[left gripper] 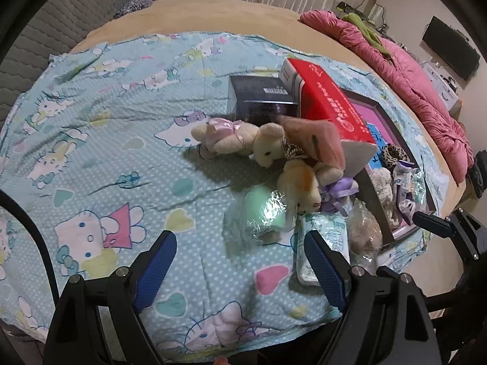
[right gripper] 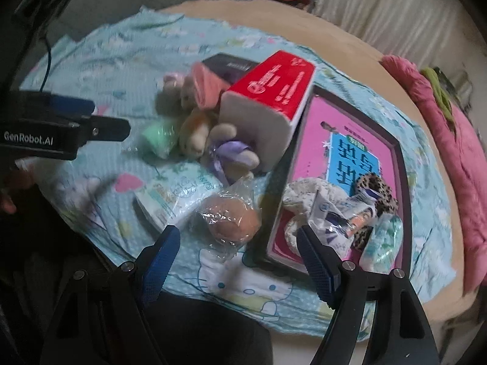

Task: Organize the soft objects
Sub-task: 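Reach the left tool to the bagged green ball while the right tool reaches the bagged bun, then grasp the bagged green ball with the left tool while the right tool grasps the bagged bun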

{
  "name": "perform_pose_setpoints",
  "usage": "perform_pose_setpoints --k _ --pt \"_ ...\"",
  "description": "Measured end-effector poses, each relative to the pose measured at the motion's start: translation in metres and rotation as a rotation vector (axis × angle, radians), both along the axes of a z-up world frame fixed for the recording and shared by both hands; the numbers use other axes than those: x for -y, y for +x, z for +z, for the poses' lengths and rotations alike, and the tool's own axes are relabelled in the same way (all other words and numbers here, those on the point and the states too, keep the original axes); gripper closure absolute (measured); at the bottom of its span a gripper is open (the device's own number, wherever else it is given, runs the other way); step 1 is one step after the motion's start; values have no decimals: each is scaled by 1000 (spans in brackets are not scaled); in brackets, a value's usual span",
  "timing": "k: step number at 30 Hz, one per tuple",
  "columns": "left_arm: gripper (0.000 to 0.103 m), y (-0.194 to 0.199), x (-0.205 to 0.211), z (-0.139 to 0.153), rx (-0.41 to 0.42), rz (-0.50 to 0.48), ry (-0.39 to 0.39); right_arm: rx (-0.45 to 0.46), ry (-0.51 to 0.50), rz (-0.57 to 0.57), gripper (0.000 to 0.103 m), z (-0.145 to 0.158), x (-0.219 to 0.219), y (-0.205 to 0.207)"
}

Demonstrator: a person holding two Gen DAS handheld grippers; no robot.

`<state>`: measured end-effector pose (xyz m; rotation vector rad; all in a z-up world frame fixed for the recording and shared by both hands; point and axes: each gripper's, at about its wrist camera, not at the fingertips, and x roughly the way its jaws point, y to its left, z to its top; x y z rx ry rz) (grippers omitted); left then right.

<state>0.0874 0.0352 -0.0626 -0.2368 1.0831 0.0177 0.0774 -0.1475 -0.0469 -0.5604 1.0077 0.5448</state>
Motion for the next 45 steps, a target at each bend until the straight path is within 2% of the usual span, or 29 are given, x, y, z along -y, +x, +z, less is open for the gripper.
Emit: perform_pose_setpoints --k 4,10,18,19,20,22,26,29,32,36,40,45 --pt "18 8 1 -7 -11 -5 -4 20 -64 31 23 -10 -9 4" --pt "18 19 1 -19 -34 -11 -8 28 -98 78 24 -21 -20 9" --pt "18 30 2 -31 -54 -29 -8 39 -131 100 34 -35 -27 15" --pt "18 31 3 -31 -54 -33 -7 49 -137 103 37 -36 -29 16" --pt "18 33 4 -32 -55 -35 -5 56 -136 103 44 -36 -29 16" --pt "18 34 5 -34 -56 -43 -4 37 -116 92 53 -38 -28 21" --pt "20 38 8 -38 -59 -60 -17 27 -89 70 56 -40 -25 25" --pt "25 40 10 -40 -56 -68 -22 20 -46 48 57 -39 -20 29" --pt "34 41 11 -39 -45 -76 -33 4 13 20 59 -34 -13 32" --pt "52 42 14 -40 -34 -97 -57 -15 79 -13 59 -28 -5 33" --pt "59 41 14 -41 -29 -100 -72 -29 151 -47 59 -20 4 36" --pt "60 35 10 -32 1 -85 -96 -36 210 -76 59 -11 11 36"
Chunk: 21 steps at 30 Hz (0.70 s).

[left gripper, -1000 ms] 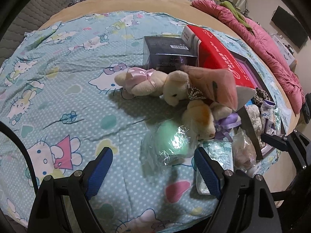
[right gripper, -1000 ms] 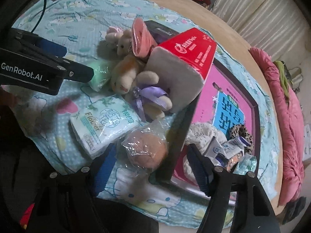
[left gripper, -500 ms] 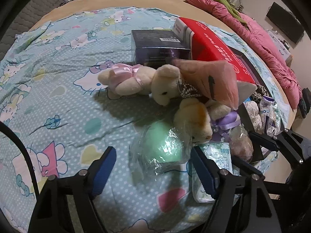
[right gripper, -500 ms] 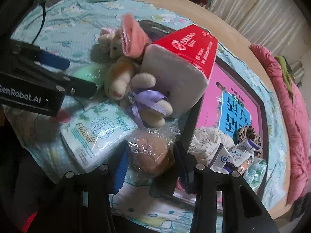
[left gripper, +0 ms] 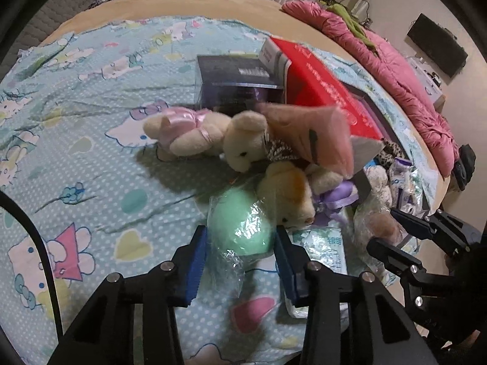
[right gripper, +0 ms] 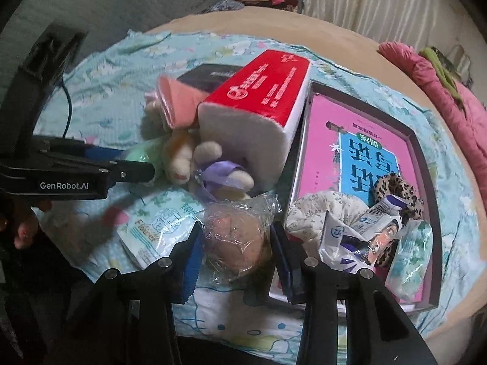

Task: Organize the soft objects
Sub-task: 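Grasp the bagged green ball with the left tool while the right tool grasps the bagged bun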

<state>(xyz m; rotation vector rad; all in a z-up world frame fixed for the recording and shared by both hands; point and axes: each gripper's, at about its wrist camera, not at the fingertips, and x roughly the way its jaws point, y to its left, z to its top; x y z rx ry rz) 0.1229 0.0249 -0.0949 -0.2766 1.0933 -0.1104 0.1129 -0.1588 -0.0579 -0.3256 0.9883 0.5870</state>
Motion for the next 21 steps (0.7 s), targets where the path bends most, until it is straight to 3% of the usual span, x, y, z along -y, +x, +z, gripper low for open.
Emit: perform_pose_setpoints --k 21 --pt "60 -35 15 76 134 -2 101 51 207 -124 59 55 26 -7"
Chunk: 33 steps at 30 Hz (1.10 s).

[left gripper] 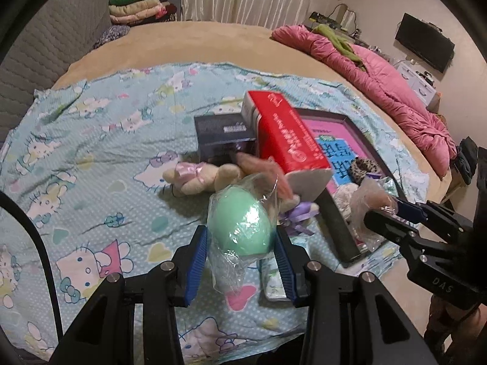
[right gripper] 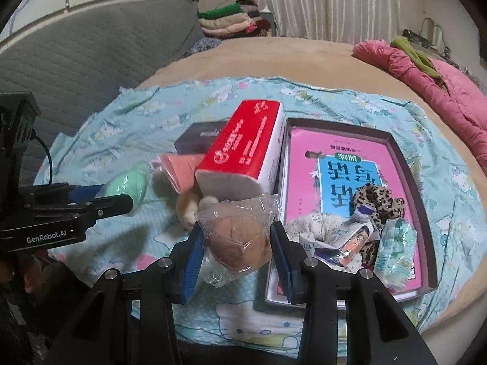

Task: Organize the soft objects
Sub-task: 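Grasp the bagged green ball with the left tool while the right tool grasps the bagged bun, then lift the green ball and bun and carry them over the pink book box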

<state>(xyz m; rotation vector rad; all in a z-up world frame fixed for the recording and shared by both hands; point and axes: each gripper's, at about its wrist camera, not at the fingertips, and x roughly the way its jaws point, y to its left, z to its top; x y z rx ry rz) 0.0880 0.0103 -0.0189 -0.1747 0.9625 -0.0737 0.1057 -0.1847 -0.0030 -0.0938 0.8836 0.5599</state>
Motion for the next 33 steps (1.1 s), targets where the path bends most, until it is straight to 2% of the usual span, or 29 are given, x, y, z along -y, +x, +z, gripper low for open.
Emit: perform_pose_setpoints --k 19,33 --pt "60 -15 29 49 80 -28 70 56 102 -33 59 41 19 -14" --pt "60 -17 59 78 127 -68 118 104 167 -96 59 65 52 -20"
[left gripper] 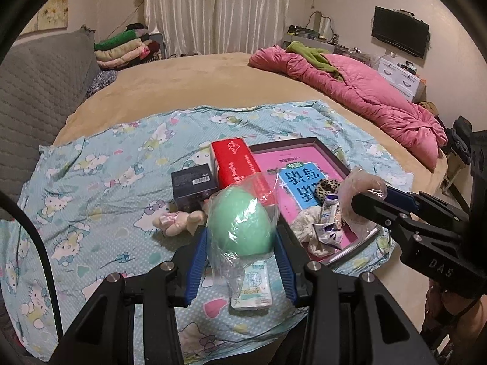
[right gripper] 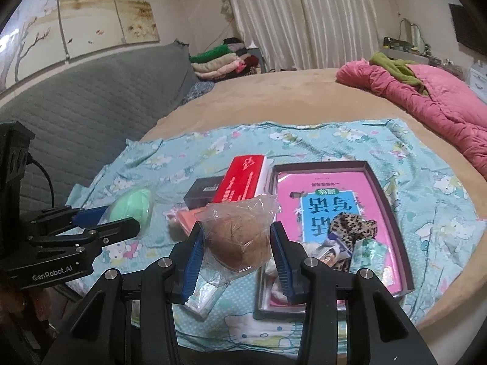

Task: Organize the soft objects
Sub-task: 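Lift the green ball and bun and carry them over the pink book box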

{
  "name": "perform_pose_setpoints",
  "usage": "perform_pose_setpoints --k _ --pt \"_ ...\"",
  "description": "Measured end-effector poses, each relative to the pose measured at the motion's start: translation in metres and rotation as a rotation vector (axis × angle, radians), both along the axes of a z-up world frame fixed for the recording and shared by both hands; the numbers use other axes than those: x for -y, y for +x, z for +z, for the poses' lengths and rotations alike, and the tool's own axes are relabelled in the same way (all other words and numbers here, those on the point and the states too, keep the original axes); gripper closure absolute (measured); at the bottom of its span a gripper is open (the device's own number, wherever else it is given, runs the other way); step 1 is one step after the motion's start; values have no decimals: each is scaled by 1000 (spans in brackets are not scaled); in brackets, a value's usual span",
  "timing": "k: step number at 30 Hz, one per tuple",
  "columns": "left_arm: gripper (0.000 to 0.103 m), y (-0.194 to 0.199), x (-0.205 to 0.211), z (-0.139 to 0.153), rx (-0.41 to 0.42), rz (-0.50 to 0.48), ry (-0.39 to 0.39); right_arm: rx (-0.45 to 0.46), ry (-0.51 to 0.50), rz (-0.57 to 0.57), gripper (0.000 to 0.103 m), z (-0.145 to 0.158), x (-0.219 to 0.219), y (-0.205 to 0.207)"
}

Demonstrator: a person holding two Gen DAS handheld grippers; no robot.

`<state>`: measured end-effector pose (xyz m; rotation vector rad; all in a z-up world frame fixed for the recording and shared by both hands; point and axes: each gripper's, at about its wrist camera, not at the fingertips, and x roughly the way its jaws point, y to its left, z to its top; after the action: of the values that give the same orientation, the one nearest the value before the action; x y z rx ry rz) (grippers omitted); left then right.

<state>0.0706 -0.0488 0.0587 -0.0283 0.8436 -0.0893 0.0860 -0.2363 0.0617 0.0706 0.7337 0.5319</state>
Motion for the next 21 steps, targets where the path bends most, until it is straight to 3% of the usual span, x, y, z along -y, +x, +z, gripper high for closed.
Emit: perform_pose_setpoints --k 21 --pt "60 17 53 14 22 -95 25 35 69 -166 59 16 73 3"
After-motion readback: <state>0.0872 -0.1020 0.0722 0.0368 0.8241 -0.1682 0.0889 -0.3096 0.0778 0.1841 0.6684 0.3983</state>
